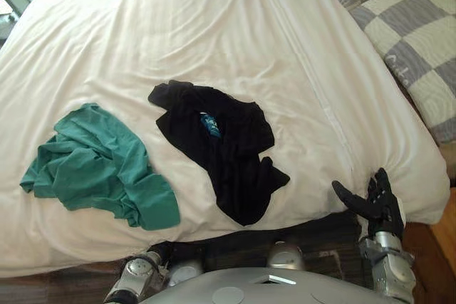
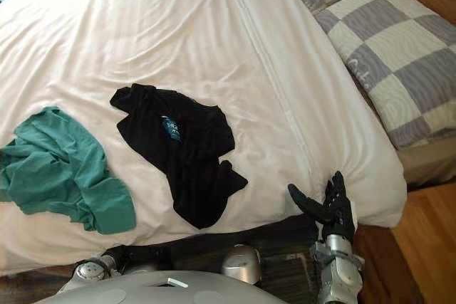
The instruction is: Tidy up the quilt and then pick up the clothes from the bed and put them into the laundry hamper
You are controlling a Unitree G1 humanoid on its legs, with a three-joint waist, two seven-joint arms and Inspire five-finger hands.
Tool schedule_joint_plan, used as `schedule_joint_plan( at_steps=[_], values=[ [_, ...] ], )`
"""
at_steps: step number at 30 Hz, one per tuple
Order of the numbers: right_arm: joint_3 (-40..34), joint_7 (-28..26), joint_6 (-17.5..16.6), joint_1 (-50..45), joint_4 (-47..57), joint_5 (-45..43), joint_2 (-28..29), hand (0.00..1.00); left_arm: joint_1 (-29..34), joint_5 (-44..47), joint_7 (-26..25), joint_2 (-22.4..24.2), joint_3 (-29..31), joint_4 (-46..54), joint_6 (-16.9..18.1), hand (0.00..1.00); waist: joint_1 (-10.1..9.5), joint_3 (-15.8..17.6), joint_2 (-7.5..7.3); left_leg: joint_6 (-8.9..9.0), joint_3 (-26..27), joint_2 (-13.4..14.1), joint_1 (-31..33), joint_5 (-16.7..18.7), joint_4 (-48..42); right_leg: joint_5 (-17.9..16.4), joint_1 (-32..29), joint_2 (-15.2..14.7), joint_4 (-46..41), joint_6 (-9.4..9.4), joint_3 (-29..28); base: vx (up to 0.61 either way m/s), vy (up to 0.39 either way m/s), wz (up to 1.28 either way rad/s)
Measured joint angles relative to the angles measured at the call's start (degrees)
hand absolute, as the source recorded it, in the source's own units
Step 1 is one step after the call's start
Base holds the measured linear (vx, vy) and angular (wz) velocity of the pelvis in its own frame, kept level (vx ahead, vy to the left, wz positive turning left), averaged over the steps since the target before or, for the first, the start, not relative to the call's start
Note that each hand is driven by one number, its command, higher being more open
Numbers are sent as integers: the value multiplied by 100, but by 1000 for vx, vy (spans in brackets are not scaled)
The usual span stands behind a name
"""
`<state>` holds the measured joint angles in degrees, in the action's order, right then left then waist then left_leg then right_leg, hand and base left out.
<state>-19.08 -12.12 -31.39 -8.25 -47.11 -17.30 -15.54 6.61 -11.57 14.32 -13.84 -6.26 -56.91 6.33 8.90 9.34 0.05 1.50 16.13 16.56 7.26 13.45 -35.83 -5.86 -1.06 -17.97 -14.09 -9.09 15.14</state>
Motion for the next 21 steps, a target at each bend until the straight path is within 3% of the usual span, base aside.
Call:
schedule_joint_plan(
  at_steps=[1,3,4,5,6,7,8,9,10,11,12,13,14,16,19,21],
  values=[
    [-71,0,0,172,-6,180,-79,100,-7,-37,17,-12,-199,2,-3,100,74,-46,90,22,-513,181,-9,-45,-137,58,-182,-155,-76,-139,-236,47,652,-62],
    [-95,0,-1,403,-58,322,-269,100,-107,-63,13,50,-487,-63,-61,100,82,-105,204,-81,-1123,200,-94,-267,31,207,-501,-356,-96,-432,-640,45,670,-48],
    [-114,0,-1,497,-64,323,-444,100,-204,-31,5,143,-622,-126,-207,100,91,-142,335,71,-1190,187,-126,-414,287,228,-623,-434,-53,-527,-821,29,559,2],
    [-216,1,-2,582,-122,323,-487,100,-282,-9,4,172,-832,-164,-410,100,163,-168,373,582,-1021,-15,-243,324,485,297,-554,-551,242,-469,-1084,50,689,27],
    [-260,8,-3,582,-146,323,-473,100,-305,18,-2,168,-906,-166,-463,100,199,-173,366,817,-938,-82,-258,528,548,519,-516,-616,376,-286,-1094,46,599,25],
    [-277,14,-1,620,-329,385,-412,100,-392,79,1,56,-871,-182,-504,100,33,-113,179,1035,-686,-154,-272,692,589,1135,-618,-787,424,42,-977,2,652,-46],
    [-60,-7,137,703,-634,677,-355,100,-418,218,-65,18,-705,-257,-630,100,-293,-130,155,941,-313,-79,-457,600,833,1599,-867,-689,349,773,-337,-30,602,-85],
    [118,-6,187,707,-755,855,-262,100,-389,265,-145,39,-589,-288,-666,100,-389,-139,178,932,-197,-46,-576,516,1024,1587,-939,-537,134,758,57,-22,408,-105],
    [346,4,155,693,-909,1169,-79,100,-378,263,-238,65,-428,-341,-661,100,-431,-149,185,892,-25,-2,-759,274,1457,1387,-941,-221,-148,706,822,32,289,-67],
    [518,23,50,683,-926,1319,116,100,-377,237,-224,73,-419,-378,-664,100,-404,-150,183,854,127,-59,-829,17,1871,1011,-968,69,-279,699,1214,54,247,-51],
    [571,24,23,680,-889,1399,183,100,-375,186,-197,82,-421,-406,-663,100,-381,-154,172,814,183,-147,-838,-106,2049,807,-981,195,-289,668,1272,54,192,-34],
    [652,36,-10,706,-750,1414,185,100,-413,29,-130,120,-424,-414,-650,100,-303,-143,178,750,258,-337,-851,-274,2322,544,-990,256,-253,458,1279,9,164,-1],
    [680,41,-5,684,-631,1404,152,100,-437,-72,-63,204,-472,-414,-634,100,-170,-130,195,706,199,-425,-884,-367,2459,452,-978,214,-285,434,1218,-13,128,22],
    [775,56,128,579,-607,1217,100,100,-397,-62,-86,235,-468,-417,-623,100,-102,-114,258,687,20,-438,-988,-426,2549,181,-936,220,-553,385,1082,-34,-7,48],
    [949,55,319,376,-610,102,233,100,-391,550,-306,167,-449,-424,-677,100,-103,-171,157,641,-272,-371,-1013,-541,2685,-248,-907,329,-863,273,926,-58,-125,59],
    [695,-169,337,178,-636,-1103,481,100,-388,1719,-669,343,-193,-431,-831,100,-116,-183,186,259,-195,-366,-1090,-846,2977,-294,-690,457,-638,278,983,-44,-159,61]
  ],
)
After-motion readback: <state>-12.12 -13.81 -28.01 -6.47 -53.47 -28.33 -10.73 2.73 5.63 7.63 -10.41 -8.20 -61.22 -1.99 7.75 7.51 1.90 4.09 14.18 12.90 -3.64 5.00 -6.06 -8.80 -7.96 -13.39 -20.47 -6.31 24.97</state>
